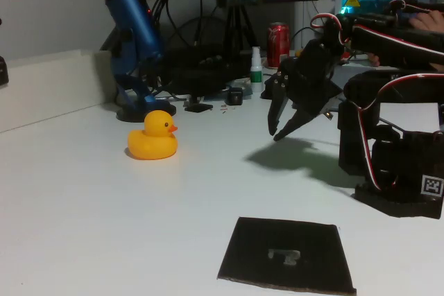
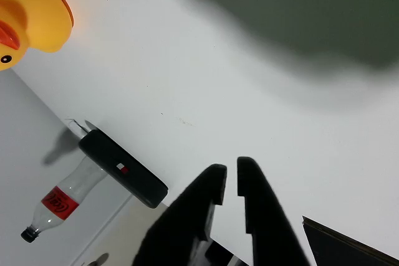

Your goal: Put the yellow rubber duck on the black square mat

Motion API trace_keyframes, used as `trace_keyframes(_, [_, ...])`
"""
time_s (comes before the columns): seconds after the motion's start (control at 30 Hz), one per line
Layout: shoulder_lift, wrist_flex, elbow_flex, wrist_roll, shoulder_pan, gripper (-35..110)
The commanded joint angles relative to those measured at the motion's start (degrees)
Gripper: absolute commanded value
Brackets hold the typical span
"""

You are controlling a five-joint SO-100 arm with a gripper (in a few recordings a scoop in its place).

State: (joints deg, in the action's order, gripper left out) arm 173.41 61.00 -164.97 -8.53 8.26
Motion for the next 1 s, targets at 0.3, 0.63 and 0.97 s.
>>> trace_keyframes(0.3, [0.8, 0.4, -0.3, -1.0, 0.5, 2])
trace_keyframes(0.63, [-0.2, -0.1, 0.6, -1.0, 0.5, 2])
trace_keyframes(0.97, [-14.9, -0.1, 14.6, -1.0, 0.5, 2])
